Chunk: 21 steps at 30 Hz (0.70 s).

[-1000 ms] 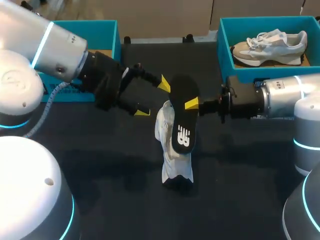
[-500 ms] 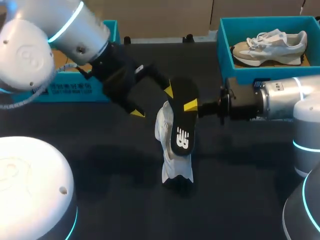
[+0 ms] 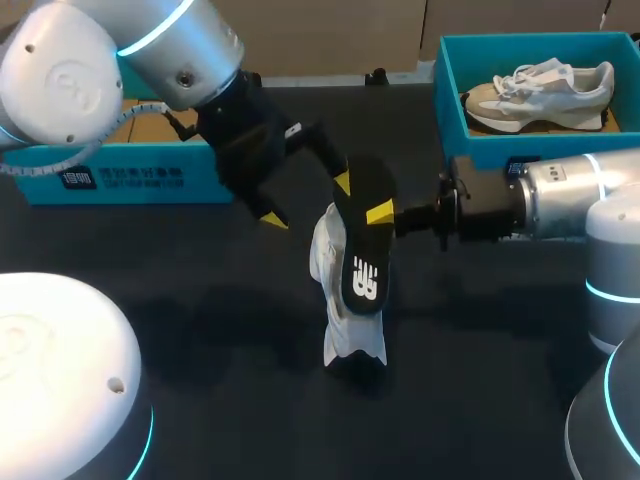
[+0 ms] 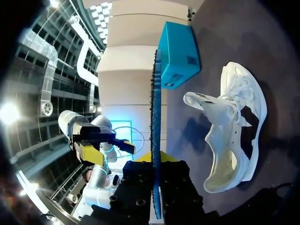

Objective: Take the shoe out of the shoebox, open the shoe tongue, remove and reinsert the insole, then place the shoe into the shoebox

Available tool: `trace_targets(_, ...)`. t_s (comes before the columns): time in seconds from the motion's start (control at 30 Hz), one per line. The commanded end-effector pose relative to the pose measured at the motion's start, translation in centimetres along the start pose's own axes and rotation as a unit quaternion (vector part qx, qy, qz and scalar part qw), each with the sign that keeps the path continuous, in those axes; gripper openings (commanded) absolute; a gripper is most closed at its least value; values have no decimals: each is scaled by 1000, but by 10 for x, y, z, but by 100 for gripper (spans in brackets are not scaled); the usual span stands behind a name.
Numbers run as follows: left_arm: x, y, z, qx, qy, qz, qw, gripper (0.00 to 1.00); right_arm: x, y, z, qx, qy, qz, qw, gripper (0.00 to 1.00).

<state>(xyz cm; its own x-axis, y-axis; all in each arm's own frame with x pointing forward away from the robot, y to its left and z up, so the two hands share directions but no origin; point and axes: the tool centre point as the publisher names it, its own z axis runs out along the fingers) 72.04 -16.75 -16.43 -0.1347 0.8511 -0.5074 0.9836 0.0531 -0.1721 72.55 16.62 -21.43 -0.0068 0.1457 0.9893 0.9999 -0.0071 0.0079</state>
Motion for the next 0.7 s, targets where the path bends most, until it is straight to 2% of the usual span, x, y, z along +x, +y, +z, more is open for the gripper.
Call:
trace_targets(0.03, -10, 1, 1, -7, 39, -8, 999, 100, -1, 1, 1, 1, 1, -2, 1000, 0)
trace_targets(0.17, -18, 4, 3, -2, 88, 3, 996, 100, -2, 1, 1, 2, 1, -4, 1000, 0)
trace_targets(0.7, -36, 25, 2, -19, 182, 21, 983, 100, -5, -1, 7, 8, 2, 1, 1000, 0)
